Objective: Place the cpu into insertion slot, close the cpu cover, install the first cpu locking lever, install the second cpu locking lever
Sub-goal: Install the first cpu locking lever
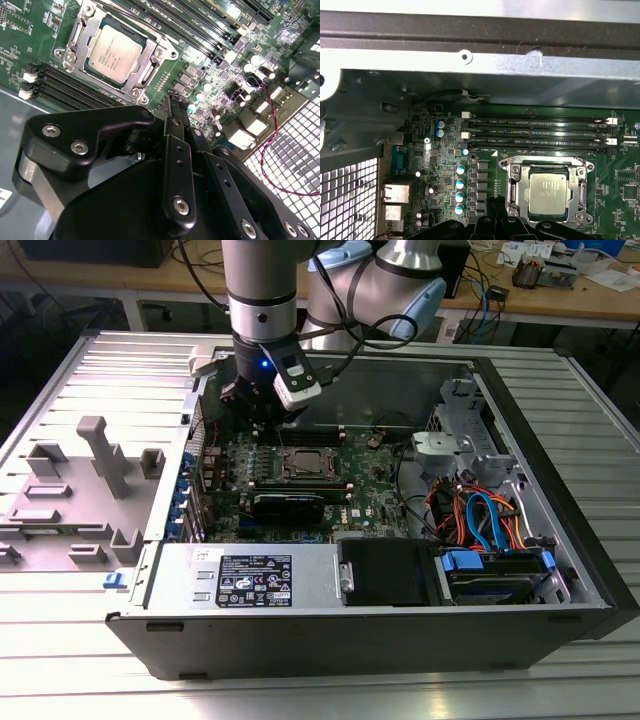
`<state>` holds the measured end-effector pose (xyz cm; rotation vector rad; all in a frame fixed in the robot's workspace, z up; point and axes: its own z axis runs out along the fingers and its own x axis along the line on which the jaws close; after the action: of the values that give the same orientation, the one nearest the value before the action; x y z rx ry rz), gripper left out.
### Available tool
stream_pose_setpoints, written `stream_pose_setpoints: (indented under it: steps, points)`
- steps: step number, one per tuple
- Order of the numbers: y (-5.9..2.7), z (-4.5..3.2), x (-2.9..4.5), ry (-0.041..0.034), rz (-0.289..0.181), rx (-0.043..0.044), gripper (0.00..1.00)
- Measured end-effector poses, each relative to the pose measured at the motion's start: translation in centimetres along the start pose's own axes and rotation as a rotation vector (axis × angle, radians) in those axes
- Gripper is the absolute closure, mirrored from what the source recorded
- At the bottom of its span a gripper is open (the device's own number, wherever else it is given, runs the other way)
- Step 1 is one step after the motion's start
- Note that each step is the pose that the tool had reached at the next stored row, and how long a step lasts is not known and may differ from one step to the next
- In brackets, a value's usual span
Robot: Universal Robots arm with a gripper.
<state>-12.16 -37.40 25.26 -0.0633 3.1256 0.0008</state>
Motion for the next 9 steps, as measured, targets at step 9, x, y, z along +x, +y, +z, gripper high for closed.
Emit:
stream_pose_setpoints:
  steps: [9]
  points:
    - [0.29,0.0,0.09,0.0,0.0,-0.0001,0.89]
